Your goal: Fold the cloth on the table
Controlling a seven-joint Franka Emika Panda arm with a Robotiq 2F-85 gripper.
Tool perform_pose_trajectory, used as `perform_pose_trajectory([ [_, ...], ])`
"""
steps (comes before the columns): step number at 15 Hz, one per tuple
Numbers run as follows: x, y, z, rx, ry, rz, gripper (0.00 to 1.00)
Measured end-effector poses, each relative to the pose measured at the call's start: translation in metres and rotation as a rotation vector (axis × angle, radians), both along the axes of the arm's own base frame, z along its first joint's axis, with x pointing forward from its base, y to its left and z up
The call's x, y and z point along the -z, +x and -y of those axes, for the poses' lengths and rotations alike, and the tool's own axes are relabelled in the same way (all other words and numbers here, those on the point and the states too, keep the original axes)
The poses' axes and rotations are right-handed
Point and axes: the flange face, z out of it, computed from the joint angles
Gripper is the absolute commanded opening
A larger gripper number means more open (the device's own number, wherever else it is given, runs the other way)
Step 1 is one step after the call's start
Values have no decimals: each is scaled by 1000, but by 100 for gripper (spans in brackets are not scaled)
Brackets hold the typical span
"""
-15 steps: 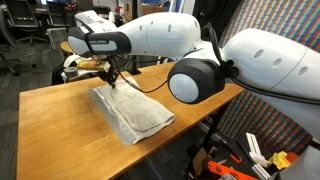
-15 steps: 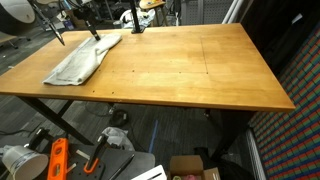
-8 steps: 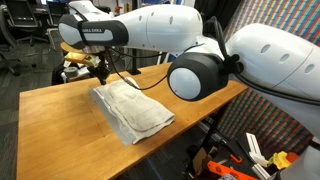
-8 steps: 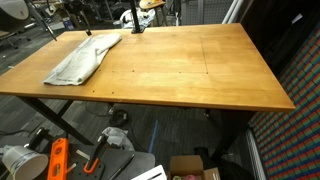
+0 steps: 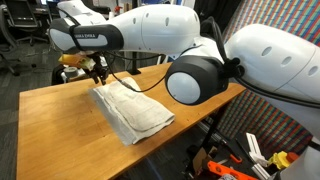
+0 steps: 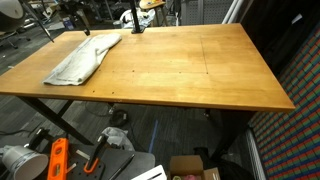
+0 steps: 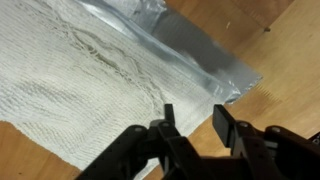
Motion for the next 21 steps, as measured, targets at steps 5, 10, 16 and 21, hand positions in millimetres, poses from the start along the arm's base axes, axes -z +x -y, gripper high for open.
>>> perform_pose_trajectory([
  [5, 12, 1, 9, 4, -83, -2, 100],
  [10, 27, 2, 25, 26, -102, -36, 54],
  [16, 33, 5, 40, 47, -108, -51, 10],
  [21, 36, 6, 46, 55, -108, -57, 0],
])
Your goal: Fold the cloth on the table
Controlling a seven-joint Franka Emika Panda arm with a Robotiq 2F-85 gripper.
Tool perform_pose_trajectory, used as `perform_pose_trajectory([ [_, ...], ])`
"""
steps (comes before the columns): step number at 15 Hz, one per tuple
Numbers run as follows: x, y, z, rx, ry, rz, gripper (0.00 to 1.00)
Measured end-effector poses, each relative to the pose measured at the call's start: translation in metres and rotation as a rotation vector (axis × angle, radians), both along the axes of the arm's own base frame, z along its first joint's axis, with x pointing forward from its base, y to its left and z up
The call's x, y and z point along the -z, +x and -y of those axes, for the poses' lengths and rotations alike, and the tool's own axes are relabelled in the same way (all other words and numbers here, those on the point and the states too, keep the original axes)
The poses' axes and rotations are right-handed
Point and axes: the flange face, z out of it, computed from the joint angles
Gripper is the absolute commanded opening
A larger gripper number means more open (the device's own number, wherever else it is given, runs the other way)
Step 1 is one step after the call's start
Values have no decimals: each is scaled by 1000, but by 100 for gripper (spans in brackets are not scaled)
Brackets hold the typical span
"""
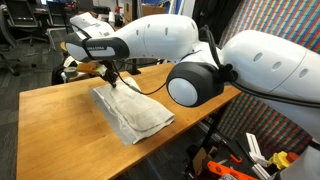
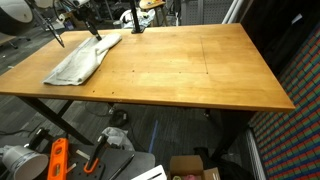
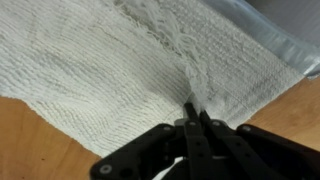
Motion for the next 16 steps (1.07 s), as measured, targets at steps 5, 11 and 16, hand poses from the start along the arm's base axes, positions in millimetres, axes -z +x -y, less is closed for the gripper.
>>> perform_pose_trajectory([
  [5, -1, 0, 0, 1, 6, -1, 1],
  [11, -14, -2, -13, 28, 108, -8, 1],
  [16, -27, 0, -22, 122, 203, 32, 1],
])
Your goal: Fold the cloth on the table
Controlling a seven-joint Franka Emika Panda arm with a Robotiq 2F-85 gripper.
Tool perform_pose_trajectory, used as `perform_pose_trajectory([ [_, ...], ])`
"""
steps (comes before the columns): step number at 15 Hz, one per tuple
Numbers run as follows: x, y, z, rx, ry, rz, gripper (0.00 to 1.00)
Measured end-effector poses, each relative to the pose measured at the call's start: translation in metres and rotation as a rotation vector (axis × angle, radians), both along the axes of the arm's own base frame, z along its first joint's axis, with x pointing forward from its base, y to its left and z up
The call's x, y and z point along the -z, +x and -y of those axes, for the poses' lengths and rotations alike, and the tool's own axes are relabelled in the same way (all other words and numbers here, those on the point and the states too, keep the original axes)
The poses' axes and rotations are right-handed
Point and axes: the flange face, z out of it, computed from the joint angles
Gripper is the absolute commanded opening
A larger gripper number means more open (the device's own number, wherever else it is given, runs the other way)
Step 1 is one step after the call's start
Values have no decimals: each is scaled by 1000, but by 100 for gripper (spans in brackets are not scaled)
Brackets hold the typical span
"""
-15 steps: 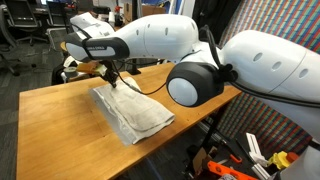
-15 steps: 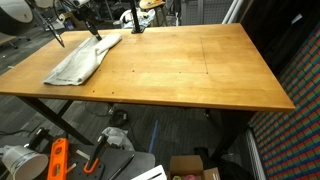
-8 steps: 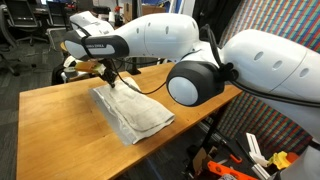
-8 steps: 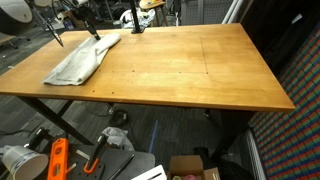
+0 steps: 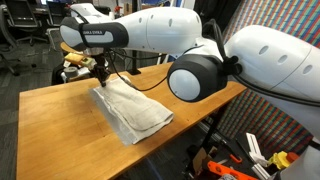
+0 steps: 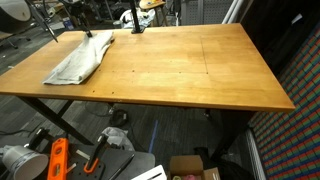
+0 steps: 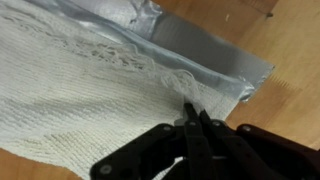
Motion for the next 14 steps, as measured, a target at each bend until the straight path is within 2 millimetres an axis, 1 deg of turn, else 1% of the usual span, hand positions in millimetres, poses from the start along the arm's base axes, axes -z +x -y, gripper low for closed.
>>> perform_pose_trajectory([
  [3, -5, 7, -3, 83, 30, 76, 1],
  [4, -7, 9, -4, 109, 39, 100, 3],
  [5, -8, 11, -4, 132, 44, 115, 28],
  [6, -8, 11, -4, 148, 46, 122, 29],
  [9, -2, 12, 1, 158, 29, 121, 50],
  [10, 0, 13, 3, 157, 20, 120, 59],
  [12, 2, 14, 10, 131, -10, 117, 74],
  [14, 1, 16, 20, 80, -46, 112, 88],
])
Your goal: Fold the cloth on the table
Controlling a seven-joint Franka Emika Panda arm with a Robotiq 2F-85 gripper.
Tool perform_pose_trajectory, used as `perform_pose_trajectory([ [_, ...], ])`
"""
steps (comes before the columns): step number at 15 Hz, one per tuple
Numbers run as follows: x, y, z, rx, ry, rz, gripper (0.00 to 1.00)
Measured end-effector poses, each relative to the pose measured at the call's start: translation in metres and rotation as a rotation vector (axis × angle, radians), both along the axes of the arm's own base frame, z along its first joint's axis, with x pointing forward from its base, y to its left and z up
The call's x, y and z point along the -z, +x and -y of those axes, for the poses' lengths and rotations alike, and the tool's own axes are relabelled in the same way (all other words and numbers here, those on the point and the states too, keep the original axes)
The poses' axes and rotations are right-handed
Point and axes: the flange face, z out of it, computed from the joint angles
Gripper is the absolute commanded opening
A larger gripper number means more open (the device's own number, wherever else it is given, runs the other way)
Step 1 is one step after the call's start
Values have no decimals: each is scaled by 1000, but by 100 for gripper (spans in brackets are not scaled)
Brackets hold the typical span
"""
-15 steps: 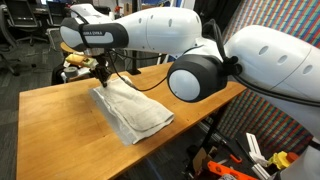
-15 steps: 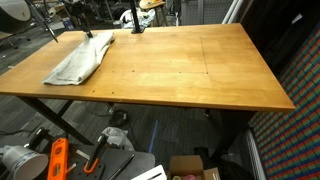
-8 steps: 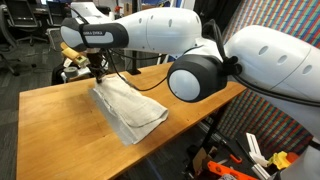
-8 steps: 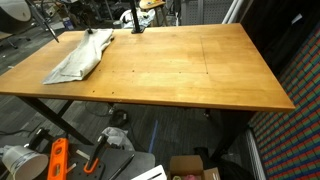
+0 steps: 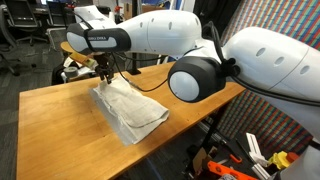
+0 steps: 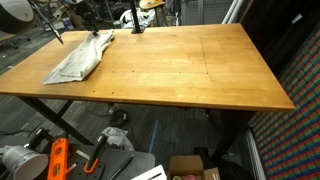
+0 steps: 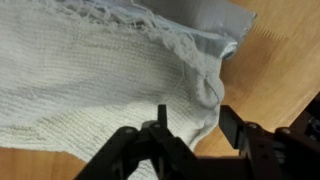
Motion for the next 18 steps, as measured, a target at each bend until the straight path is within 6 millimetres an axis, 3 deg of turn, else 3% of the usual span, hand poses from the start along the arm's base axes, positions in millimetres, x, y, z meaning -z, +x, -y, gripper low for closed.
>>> perform_pose_trajectory([
  [2, -1, 3, 13, -57, -34, -10, 100],
  [10, 9, 10, 56, -302, -73, -101, 100],
  [15, 25, 13, 80, -369, -19, -137, 100],
  [18, 21, 18, 96, -380, 24, -125, 100],
])
